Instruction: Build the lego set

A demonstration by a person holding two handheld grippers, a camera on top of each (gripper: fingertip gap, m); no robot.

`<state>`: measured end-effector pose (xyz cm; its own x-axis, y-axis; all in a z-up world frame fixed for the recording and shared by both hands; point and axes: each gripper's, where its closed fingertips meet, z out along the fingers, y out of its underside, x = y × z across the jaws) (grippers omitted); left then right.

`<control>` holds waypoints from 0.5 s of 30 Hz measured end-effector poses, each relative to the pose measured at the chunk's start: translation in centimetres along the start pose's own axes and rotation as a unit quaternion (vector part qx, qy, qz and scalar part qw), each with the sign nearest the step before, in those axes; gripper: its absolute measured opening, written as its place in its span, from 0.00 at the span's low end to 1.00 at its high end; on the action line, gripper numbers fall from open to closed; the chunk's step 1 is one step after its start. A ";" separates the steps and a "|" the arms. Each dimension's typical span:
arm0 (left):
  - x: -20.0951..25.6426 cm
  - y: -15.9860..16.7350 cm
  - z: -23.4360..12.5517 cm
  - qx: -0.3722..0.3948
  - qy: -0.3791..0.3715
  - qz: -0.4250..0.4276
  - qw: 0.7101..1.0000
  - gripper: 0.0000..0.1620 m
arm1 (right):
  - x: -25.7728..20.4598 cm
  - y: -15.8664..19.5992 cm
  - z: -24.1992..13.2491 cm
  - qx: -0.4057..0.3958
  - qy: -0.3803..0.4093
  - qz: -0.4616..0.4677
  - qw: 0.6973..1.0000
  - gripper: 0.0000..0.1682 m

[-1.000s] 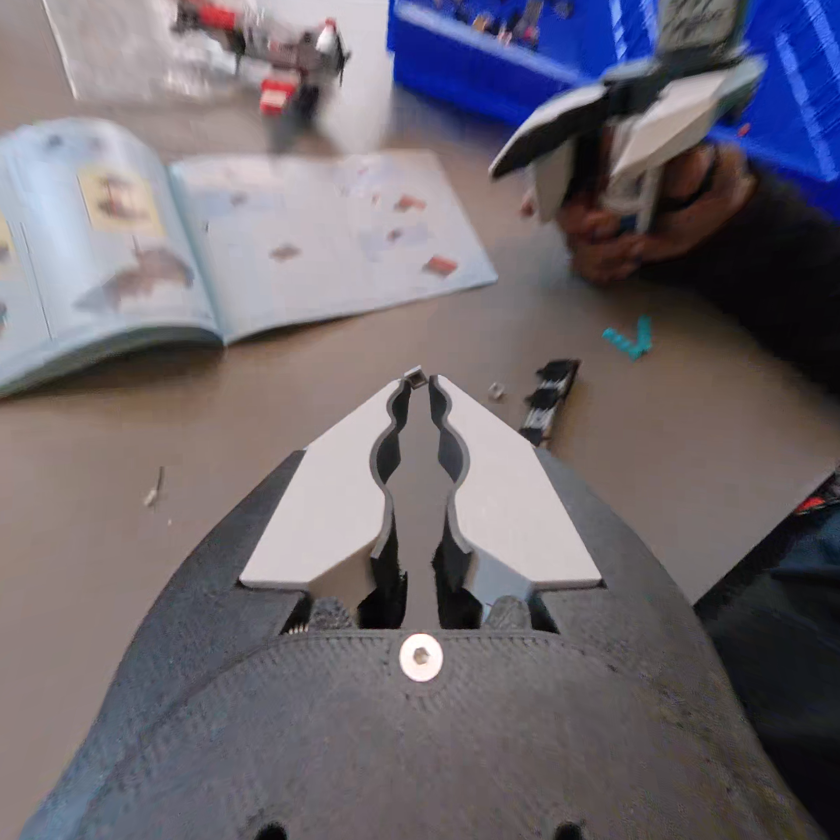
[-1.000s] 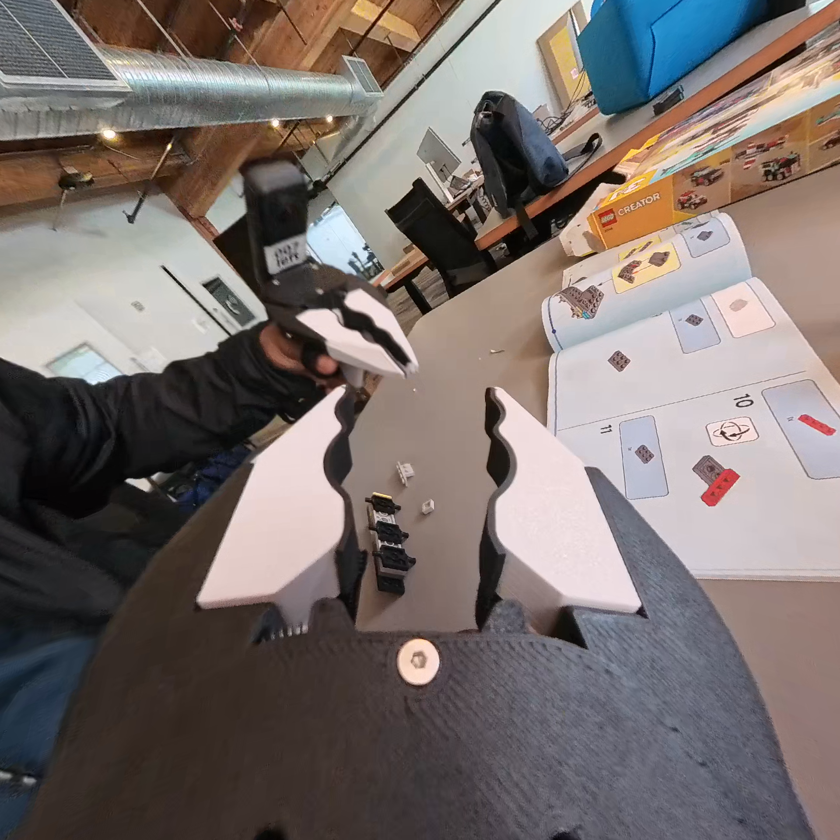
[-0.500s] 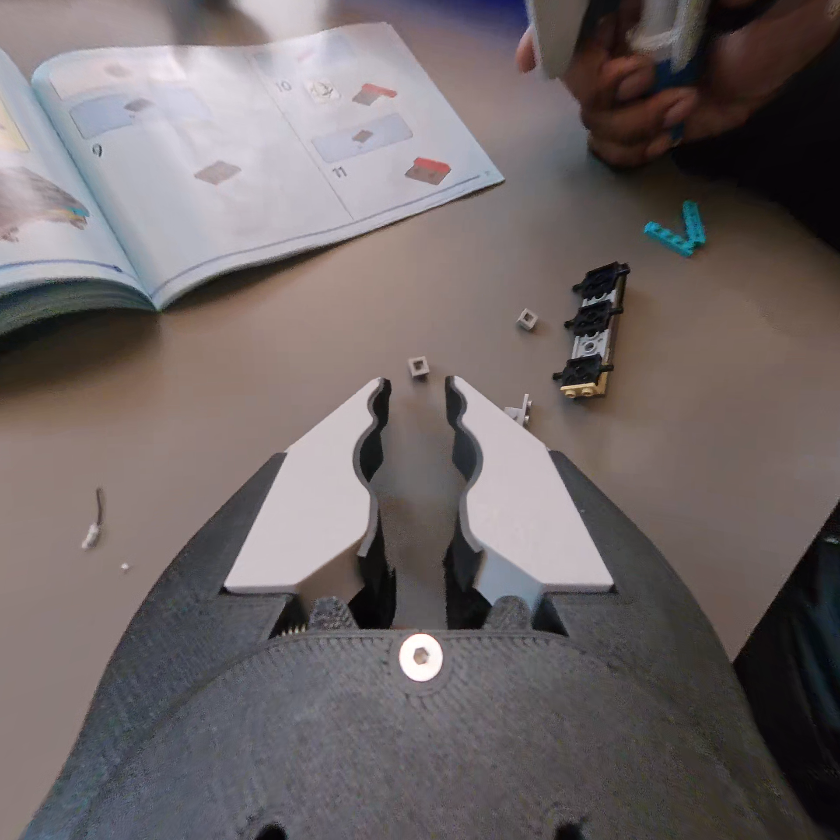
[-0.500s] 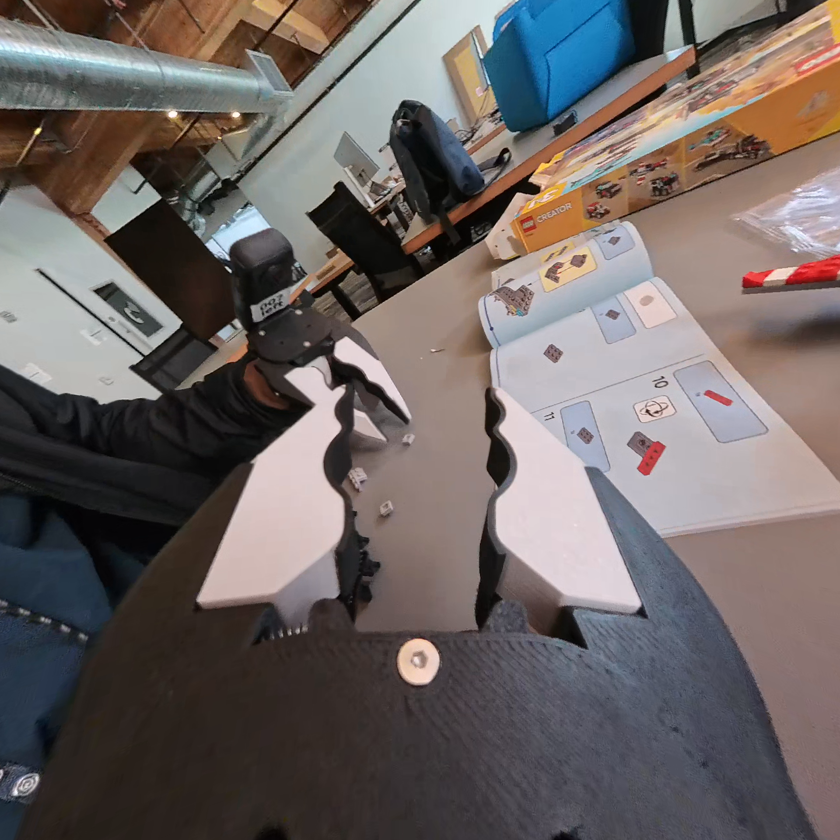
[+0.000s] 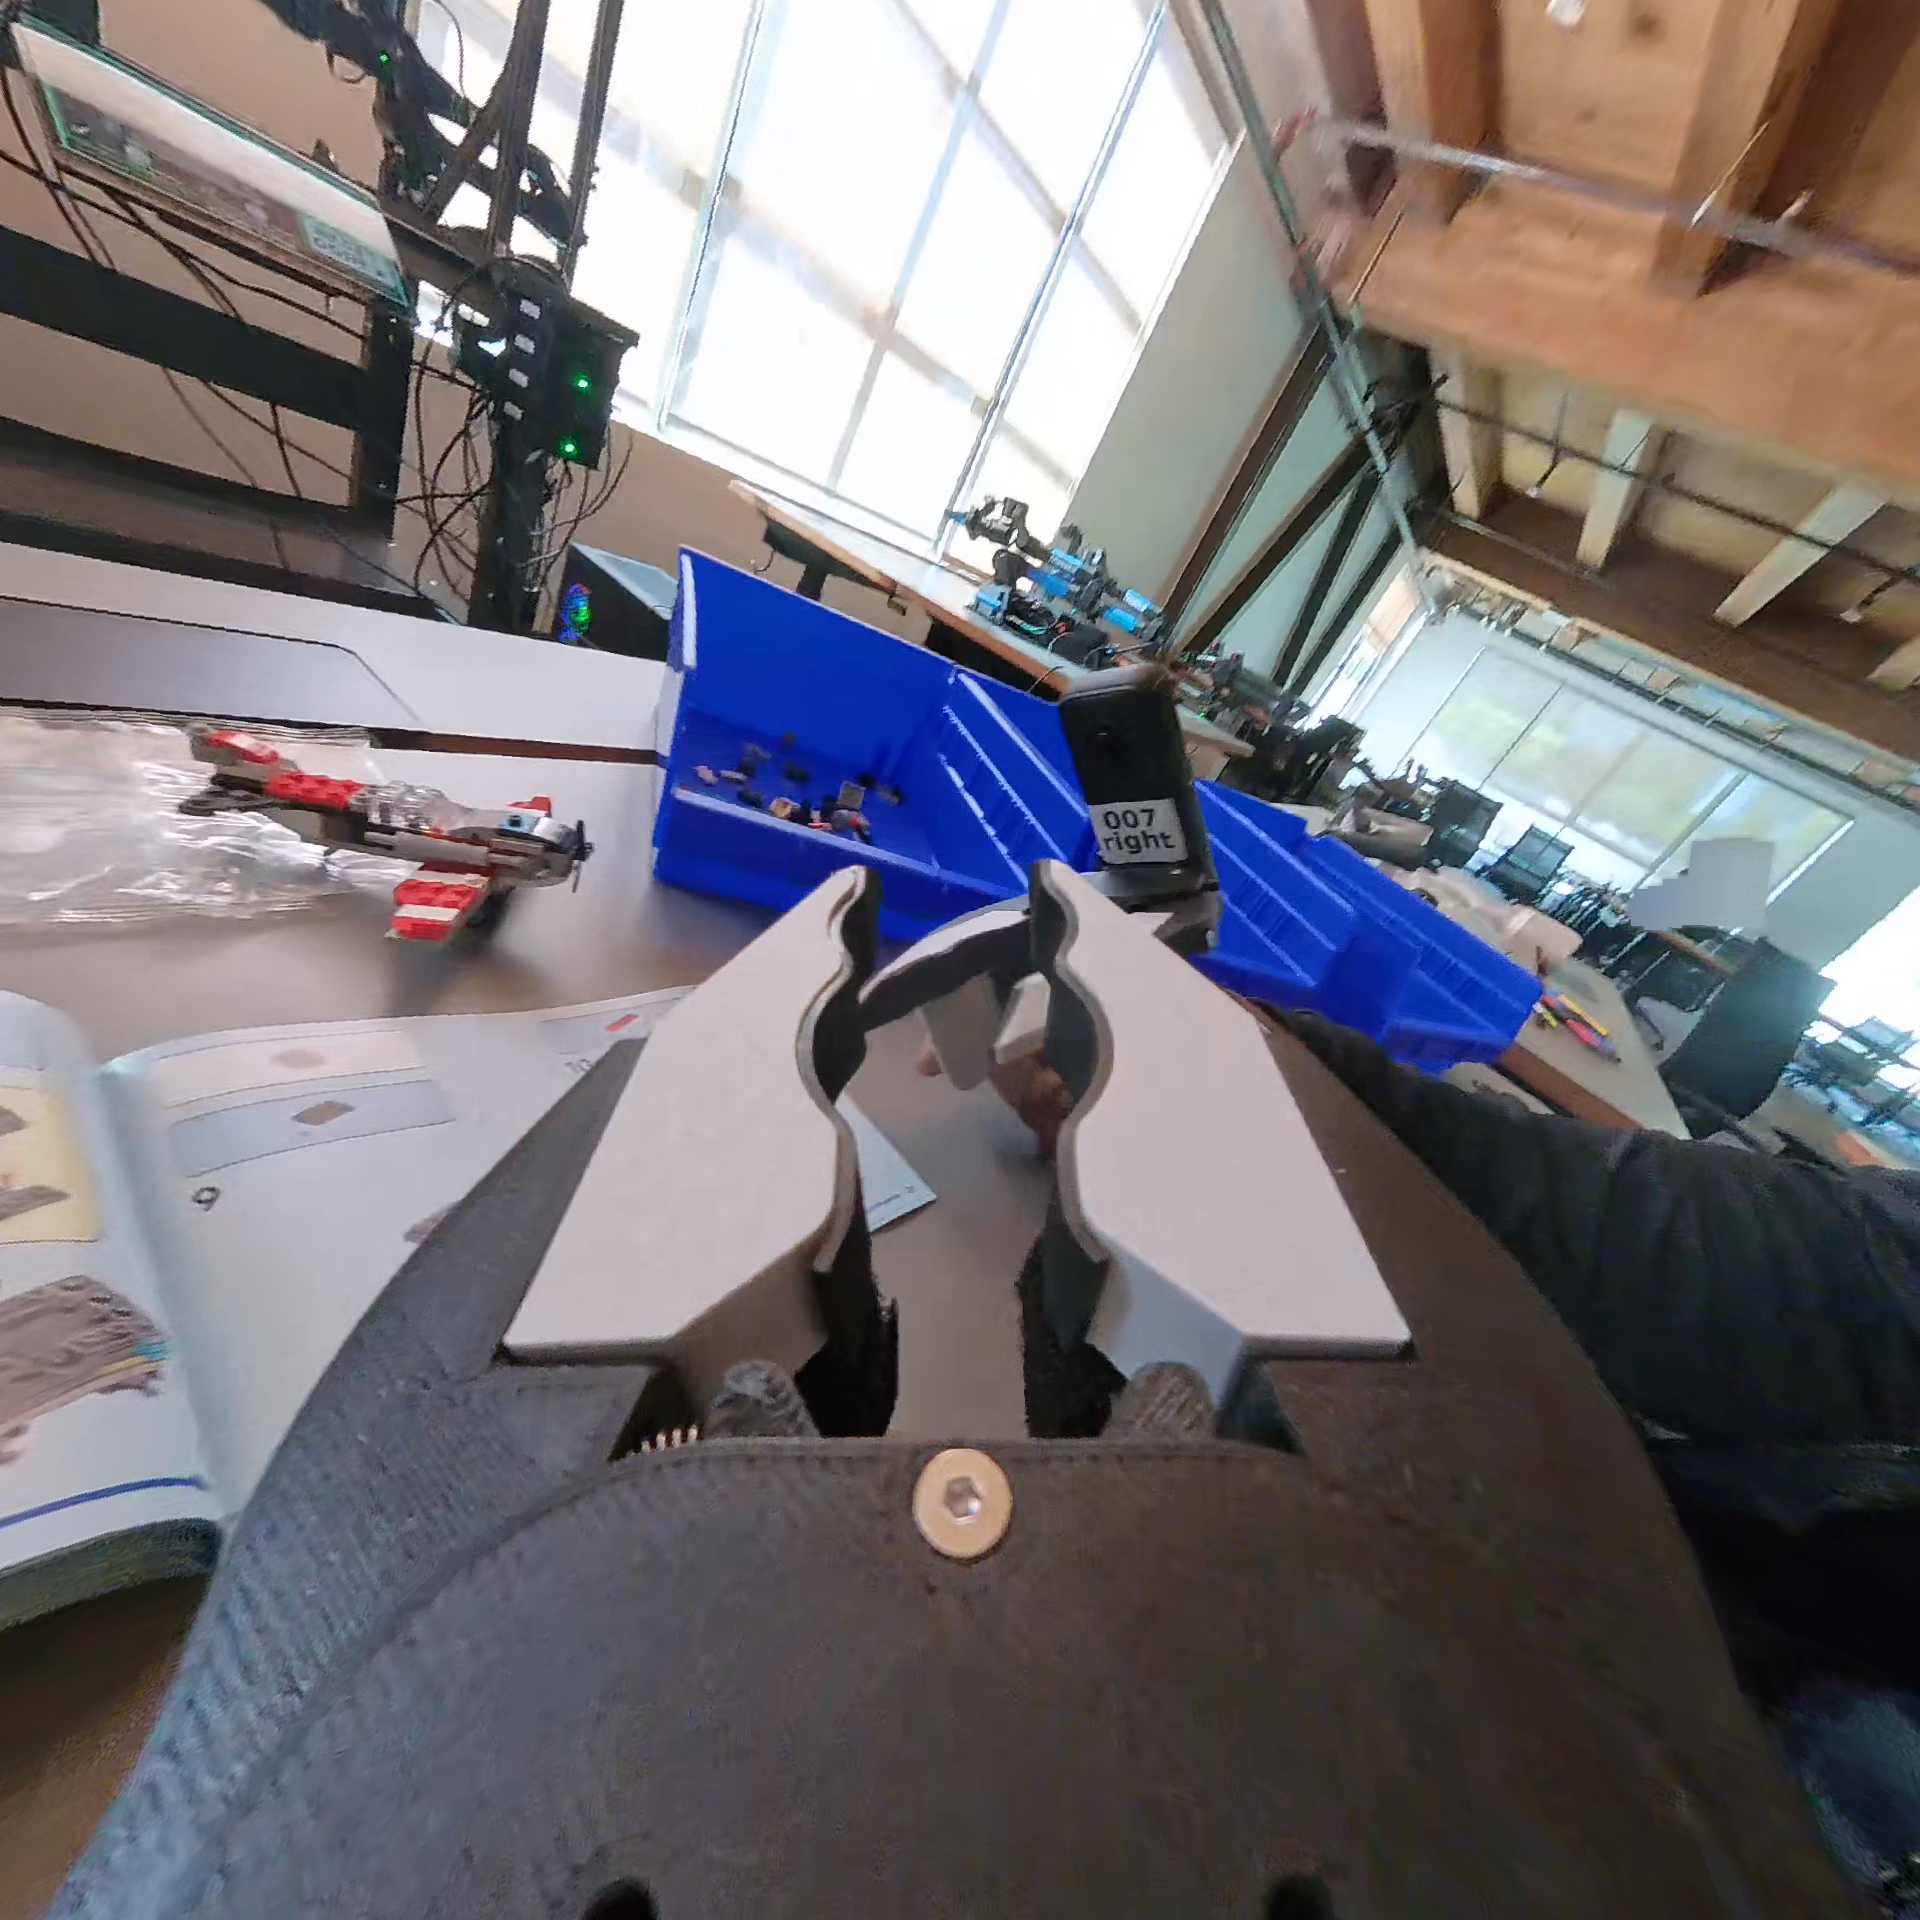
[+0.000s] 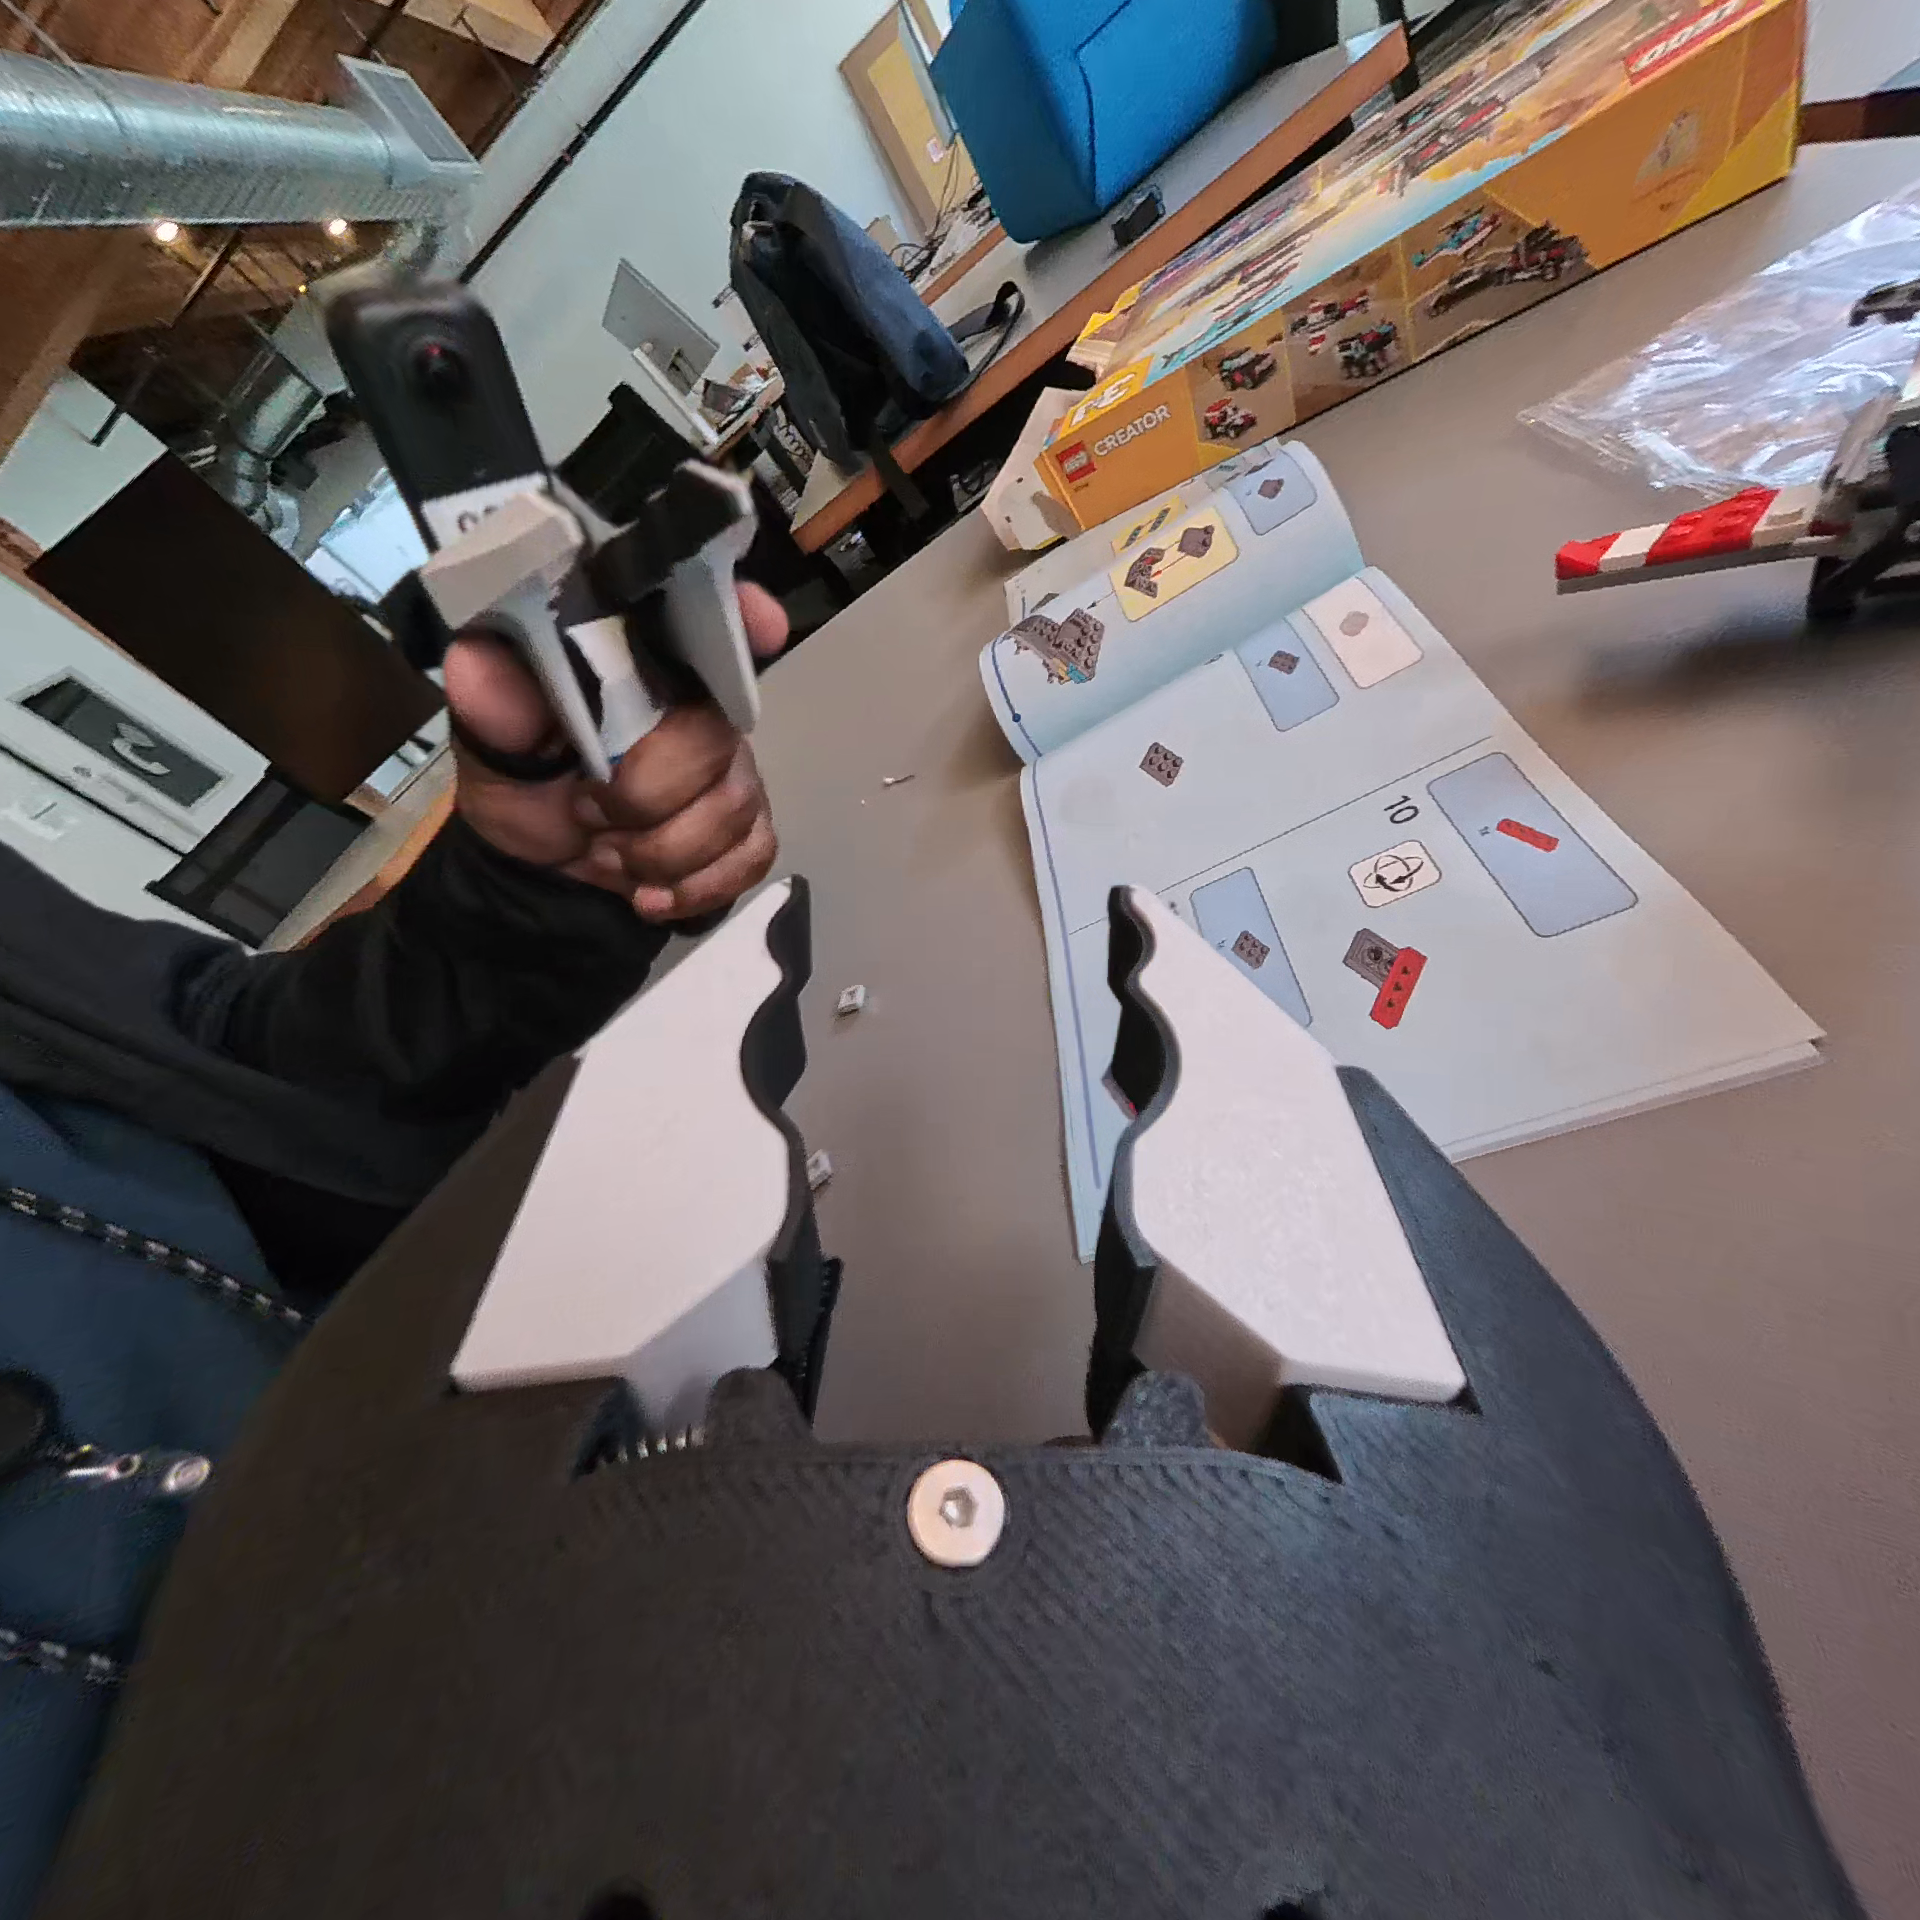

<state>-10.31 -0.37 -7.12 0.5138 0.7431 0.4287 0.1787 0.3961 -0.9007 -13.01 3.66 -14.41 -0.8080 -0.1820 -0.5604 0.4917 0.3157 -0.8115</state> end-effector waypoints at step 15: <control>-1.8 -4.1 -7.9 0.052 -0.025 -0.029 0.998 0.17 | 1.7 0.6 0.9 -0.021 0.056 0.021 0.998 0.32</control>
<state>-5.35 -7.62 -4.80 0.4618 0.7420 0.4860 0.1182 0.4916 -0.8628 -13.77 2.75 -15.96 -0.8186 -0.0638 -0.5708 0.5146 0.3599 -0.7783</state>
